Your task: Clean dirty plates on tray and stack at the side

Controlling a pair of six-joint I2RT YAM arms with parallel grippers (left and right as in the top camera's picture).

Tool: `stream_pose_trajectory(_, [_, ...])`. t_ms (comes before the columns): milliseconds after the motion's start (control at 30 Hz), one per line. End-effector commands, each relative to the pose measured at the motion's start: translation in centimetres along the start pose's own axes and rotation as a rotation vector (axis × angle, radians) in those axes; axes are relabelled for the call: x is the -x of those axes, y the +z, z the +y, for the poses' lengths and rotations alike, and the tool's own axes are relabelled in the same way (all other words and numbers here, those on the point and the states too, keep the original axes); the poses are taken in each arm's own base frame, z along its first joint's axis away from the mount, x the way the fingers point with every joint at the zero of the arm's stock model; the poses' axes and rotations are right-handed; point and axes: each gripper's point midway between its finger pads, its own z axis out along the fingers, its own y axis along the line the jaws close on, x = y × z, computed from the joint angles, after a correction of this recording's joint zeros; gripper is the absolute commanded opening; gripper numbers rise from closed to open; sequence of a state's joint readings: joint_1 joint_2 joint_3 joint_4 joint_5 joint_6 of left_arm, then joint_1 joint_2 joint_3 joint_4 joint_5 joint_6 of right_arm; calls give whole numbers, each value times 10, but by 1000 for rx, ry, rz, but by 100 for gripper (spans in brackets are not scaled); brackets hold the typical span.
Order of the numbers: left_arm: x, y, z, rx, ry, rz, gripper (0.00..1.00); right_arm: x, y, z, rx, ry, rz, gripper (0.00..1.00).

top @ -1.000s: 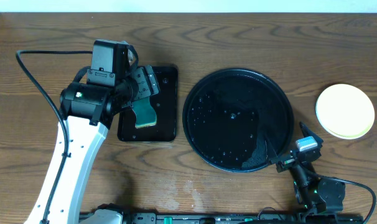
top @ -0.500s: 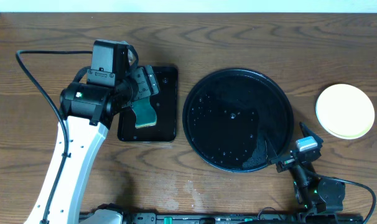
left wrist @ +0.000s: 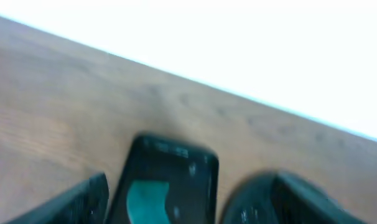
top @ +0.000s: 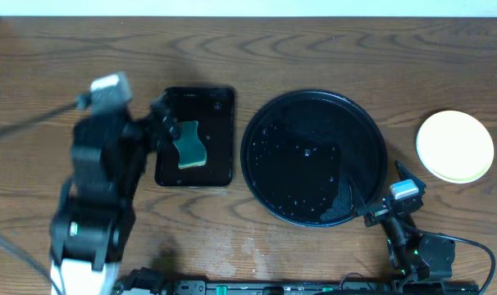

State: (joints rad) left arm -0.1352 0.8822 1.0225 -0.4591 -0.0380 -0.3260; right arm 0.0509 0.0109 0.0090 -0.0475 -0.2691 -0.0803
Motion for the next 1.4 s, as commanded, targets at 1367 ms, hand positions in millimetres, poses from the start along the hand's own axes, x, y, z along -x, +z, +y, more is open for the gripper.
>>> stream_pose_trajectory(1367, [-137, -4, 92, -18, -27, -399, 84, 0, 0, 2, 6, 4, -2, 99])
